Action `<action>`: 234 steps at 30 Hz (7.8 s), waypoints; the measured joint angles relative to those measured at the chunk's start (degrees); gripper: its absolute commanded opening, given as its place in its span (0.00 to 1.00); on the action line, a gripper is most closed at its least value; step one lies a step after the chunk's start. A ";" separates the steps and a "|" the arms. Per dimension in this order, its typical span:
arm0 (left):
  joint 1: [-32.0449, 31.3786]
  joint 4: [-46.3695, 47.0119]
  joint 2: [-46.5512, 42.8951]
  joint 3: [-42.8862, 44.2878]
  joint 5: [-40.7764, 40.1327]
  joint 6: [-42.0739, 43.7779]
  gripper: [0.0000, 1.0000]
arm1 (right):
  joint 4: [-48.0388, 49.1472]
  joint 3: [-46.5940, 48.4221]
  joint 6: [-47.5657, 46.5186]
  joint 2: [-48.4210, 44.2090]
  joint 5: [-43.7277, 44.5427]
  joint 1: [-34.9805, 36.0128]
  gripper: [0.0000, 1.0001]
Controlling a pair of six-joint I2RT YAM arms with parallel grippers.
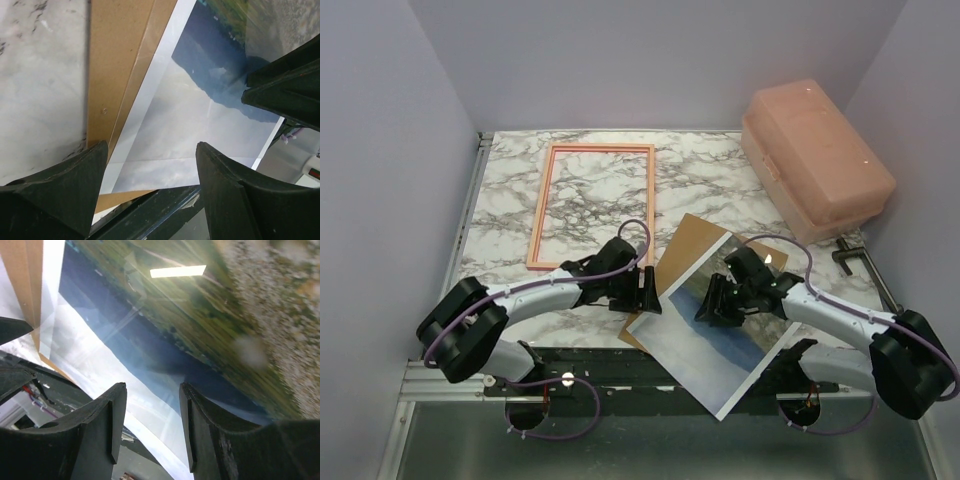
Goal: Put the photo into the frame
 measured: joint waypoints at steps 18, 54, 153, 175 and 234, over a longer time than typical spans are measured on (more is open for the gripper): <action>6.75 -1.95 -16.85 -12.76 -2.25 -0.72 0.80 | 12.96 5.01 0.04 15.98 -13.73 0.94 0.54; 5.51 15.37 -2.67 -9.51 8.57 -1.51 0.74 | -8.96 -1.86 7.76 -21.77 1.49 3.17 0.55; 26.45 -10.73 -18.03 -2.36 -4.22 11.37 0.82 | 1.99 -5.07 -0.22 -5.97 -7.96 -9.49 0.57; 27.45 -3.93 9.62 12.87 10.25 18.38 0.73 | 7.91 -7.72 0.00 -5.03 -13.31 -9.73 0.57; 27.89 -12.83 -21.09 10.38 10.86 10.05 0.00 | -5.40 1.84 -5.60 -11.50 -8.70 -9.73 0.81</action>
